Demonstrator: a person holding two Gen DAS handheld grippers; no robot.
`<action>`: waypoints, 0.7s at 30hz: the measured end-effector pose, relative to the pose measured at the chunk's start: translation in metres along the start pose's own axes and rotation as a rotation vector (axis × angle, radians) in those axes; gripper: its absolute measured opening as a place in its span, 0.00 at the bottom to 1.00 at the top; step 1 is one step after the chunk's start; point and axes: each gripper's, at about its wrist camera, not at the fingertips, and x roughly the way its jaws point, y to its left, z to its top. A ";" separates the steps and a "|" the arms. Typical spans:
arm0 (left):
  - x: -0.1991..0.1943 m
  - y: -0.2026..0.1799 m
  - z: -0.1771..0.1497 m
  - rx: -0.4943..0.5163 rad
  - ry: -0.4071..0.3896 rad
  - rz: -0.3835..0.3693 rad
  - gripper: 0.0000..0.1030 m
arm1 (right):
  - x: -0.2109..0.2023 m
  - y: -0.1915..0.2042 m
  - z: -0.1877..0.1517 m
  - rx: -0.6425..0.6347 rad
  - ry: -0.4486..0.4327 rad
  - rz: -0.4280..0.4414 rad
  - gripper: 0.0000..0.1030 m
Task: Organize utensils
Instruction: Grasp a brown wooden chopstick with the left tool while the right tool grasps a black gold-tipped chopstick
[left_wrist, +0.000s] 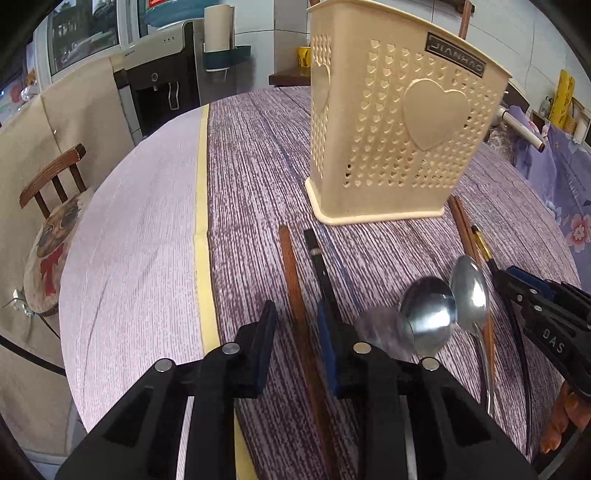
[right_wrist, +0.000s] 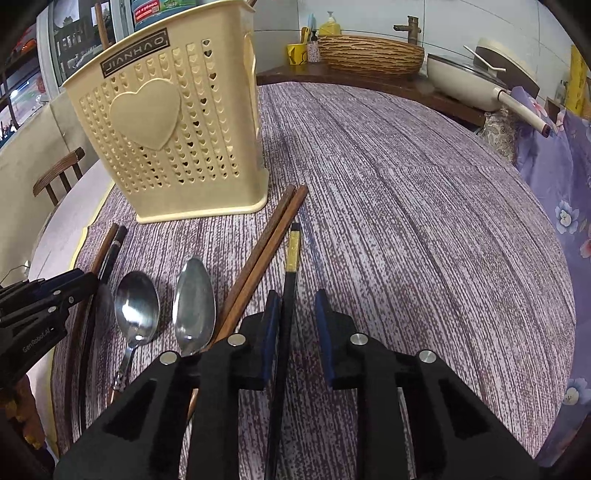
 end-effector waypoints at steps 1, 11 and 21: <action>0.002 0.000 0.003 -0.004 0.000 0.002 0.21 | 0.002 0.001 0.002 -0.001 -0.001 -0.002 0.20; 0.012 0.001 0.016 -0.028 0.003 0.021 0.15 | 0.017 0.003 0.019 -0.002 -0.003 -0.016 0.19; 0.014 0.004 0.018 -0.052 0.006 0.025 0.08 | 0.017 0.007 0.019 -0.013 -0.007 -0.013 0.09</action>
